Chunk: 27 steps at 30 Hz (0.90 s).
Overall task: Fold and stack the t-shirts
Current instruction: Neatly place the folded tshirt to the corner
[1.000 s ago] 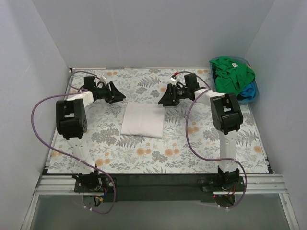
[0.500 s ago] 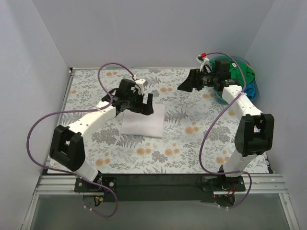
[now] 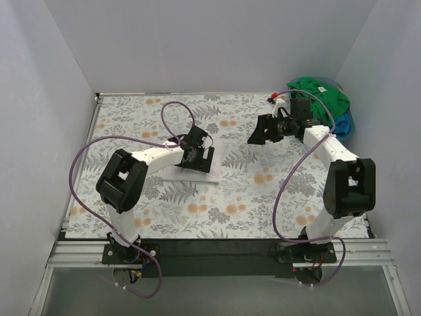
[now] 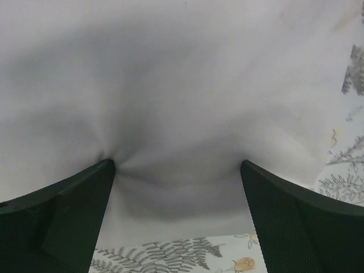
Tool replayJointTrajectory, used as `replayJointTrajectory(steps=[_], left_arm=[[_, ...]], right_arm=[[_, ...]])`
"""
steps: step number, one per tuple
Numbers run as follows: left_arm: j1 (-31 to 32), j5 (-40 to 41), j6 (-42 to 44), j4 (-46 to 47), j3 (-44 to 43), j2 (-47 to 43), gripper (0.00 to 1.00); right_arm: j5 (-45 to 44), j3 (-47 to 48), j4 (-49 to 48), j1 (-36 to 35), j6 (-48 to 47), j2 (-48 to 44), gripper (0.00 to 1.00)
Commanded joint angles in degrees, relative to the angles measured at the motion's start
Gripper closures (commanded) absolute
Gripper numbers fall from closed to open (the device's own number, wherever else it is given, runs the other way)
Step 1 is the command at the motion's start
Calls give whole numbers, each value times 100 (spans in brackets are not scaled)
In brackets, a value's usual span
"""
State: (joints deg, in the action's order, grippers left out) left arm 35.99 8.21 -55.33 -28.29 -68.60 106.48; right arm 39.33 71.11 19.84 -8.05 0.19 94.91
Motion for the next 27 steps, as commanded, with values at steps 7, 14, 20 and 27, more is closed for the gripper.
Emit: replayJointTrajectory(steps=[7, 14, 20, 27], left_arm=[[-2252, 23, 689, -203, 92, 760, 6], [-4010, -793, 2655, -45, -381, 1156, 2], [-4661, -900, 3406, -238, -1163, 1727, 2], [-4926, -1278, 4021, -493, -1657, 2053, 2]], right_arm=[[-49, 114, 108, 76, -247, -87, 2], [22, 149, 152, 111, -265, 27, 2], [48, 192, 205, 120, -273, 106, 2], [13, 315, 302, 111, -291, 106, 2]])
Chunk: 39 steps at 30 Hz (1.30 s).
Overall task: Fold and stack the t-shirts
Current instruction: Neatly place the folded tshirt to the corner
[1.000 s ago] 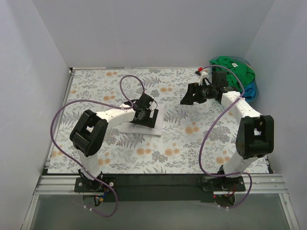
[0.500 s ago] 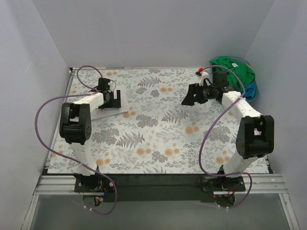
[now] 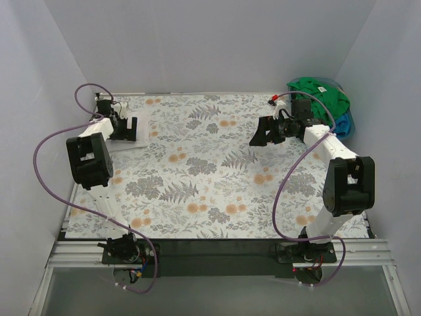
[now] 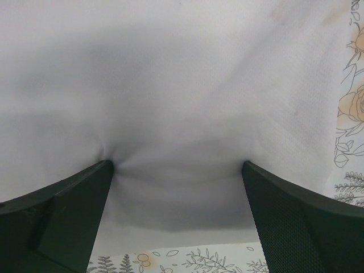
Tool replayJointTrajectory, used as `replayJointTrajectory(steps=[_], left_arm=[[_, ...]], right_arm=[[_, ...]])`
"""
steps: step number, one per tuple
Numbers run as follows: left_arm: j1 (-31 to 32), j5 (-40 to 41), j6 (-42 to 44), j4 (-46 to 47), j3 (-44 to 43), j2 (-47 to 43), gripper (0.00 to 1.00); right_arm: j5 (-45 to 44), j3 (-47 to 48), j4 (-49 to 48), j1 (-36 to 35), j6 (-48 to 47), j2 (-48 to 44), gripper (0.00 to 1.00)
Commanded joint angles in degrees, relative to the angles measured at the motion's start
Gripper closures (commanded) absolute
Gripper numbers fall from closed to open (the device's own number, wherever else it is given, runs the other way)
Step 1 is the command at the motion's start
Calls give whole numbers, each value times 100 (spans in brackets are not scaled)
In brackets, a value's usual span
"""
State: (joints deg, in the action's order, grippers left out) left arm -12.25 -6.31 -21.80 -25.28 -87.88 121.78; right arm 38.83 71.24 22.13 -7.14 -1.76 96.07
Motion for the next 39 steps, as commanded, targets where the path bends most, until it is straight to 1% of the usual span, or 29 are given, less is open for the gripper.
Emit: replayJointTrajectory(steps=[1, 3, 6, 10, 13, 15, 17, 20, 23, 24, 27, 28, 34, 39], left_arm=[[-111, 165, 782, -795, 254, 531, 2], [-137, 235, 827, -760, 245, 540, 2], [-234, 104, 792, -952, -18, 514, 2], [-260, -256, 608, -1084, -300, -39, 2], [-260, -450, 64, -1497, -913, -426, 2], [-260, -599, -244, -1873, -1073, -689, 2], [-260, -775, -368, -2007, -1048, -961, 2], [-251, -863, -640, -2086, -653, -1393, 2], [-234, -1012, -1044, -2192, -39, -1726, 2], [-217, -1022, -1124, -2088, 346, -1823, 2], [-85, -583, -1449, -1684, 920, -2114, 2], [-76, -548, -1511, -1639, 1191, -2140, 2], [-67, -47, -1678, -1182, 1878, -2070, 2], [-41, 366, -1801, -760, 1888, -1606, 2]], right_arm=[[63, 320, 98, 19, -97, -10, 2], [63, 338, 107, 19, -105, -36, 2], [63, 346, 142, 28, -105, -71, 2], [81, 364, 151, 19, -114, -159, 2], [116, 373, 142, 19, -97, -168, 2], [160, 382, 142, 19, -70, -159, 2], [186, 399, 142, 28, -53, -168, 2], [213, 399, 134, 28, -18, -194, 2], [213, 355, 116, 19, -9, -247, 2], [213, 338, 107, 19, -9, -264, 2], [204, 285, 107, 19, 0, -282, 2], [204, 224, 90, 19, 18, -308, 2], [195, -22, -42, 28, 62, -519, 2], [195, -93, -86, 28, 62, -581, 2]])
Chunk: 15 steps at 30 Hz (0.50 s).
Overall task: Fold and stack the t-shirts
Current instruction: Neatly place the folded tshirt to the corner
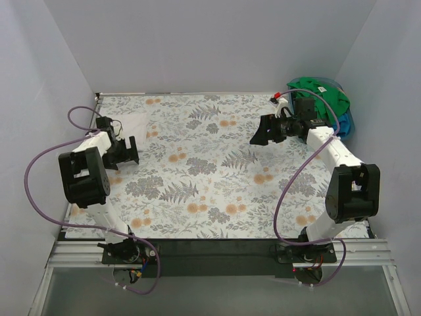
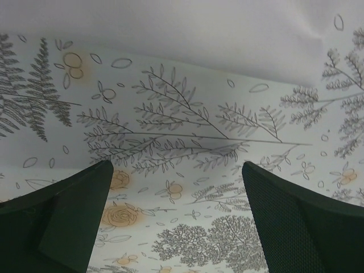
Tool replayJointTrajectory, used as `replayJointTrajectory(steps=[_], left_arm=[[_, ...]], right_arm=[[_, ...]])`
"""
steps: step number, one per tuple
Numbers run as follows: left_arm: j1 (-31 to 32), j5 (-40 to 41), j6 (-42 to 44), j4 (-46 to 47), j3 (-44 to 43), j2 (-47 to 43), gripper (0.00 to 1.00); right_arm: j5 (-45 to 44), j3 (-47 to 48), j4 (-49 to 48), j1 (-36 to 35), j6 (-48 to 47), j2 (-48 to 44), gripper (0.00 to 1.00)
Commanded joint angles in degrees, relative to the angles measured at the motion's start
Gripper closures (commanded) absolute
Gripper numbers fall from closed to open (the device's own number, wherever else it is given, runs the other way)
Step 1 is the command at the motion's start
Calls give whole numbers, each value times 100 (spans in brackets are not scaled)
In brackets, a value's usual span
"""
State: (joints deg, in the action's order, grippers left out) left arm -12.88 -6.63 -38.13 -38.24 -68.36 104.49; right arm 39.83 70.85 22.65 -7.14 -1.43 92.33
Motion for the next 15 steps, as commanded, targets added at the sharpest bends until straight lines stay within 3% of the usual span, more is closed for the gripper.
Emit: replayJointTrajectory(steps=[1, 15], left_arm=[[49, 426, -186, 580, -98, 212, 2], [75, 303, -845, 774, -1487, 1864, 2]], right_arm=[[95, -45, -130, 28, 29, -190, 2], [77, -62, -139, 98, 11, 4, 2]])
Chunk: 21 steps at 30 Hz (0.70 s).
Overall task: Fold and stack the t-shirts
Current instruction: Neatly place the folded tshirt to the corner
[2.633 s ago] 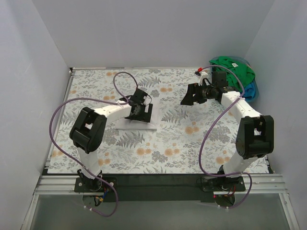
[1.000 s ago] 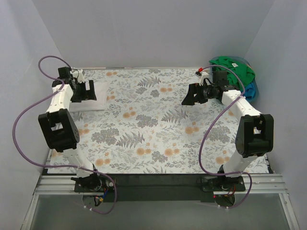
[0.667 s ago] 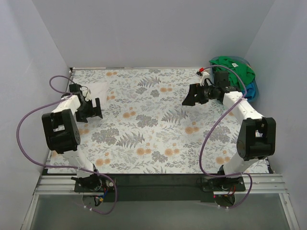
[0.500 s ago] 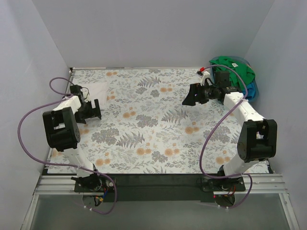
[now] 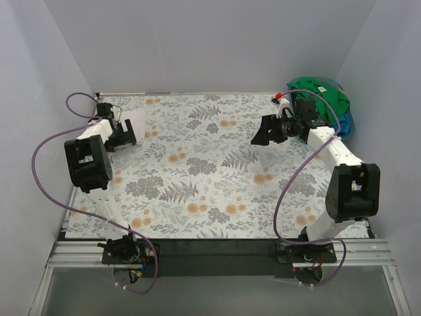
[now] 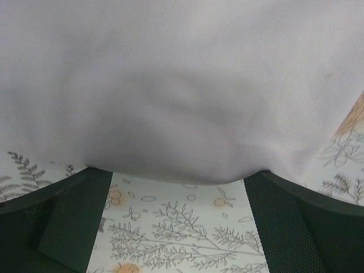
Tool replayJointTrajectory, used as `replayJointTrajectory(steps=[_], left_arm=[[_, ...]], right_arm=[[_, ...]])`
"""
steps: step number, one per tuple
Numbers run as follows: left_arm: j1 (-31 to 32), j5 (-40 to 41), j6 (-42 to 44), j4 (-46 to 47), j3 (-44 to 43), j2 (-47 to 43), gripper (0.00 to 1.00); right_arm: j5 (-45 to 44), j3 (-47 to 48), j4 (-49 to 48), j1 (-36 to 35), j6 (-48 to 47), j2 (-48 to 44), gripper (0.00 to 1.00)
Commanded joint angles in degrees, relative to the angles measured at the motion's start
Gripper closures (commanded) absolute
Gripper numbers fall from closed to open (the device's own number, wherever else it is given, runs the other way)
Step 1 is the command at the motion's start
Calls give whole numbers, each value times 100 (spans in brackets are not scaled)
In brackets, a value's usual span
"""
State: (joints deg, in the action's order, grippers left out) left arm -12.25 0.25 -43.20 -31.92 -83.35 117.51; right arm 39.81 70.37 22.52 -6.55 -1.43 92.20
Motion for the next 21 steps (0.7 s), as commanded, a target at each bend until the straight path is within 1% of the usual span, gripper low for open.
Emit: replayJointTrajectory(steps=[1, 4, 8, 16, 21], left_arm=[[12, -403, -364, 142, -127, 614, 2], [3, -359, -522, 116, -330, 834, 2], [3, -508, -497, 125, -664, 1027, 2], [3, -289, 285, 28, -1245, 1537, 2], [12, -254, 549, 19, -1491, 1731, 2]], right_arm=[[88, -6, -125, 31, 3, 34, 2], [88, 3, -117, 39, 11, 70, 2], [88, -5, -125, 48, 3, 87, 2], [97, -32, -125, 39, 3, 131, 2], [123, -6, -125, 39, 11, 149, 2]])
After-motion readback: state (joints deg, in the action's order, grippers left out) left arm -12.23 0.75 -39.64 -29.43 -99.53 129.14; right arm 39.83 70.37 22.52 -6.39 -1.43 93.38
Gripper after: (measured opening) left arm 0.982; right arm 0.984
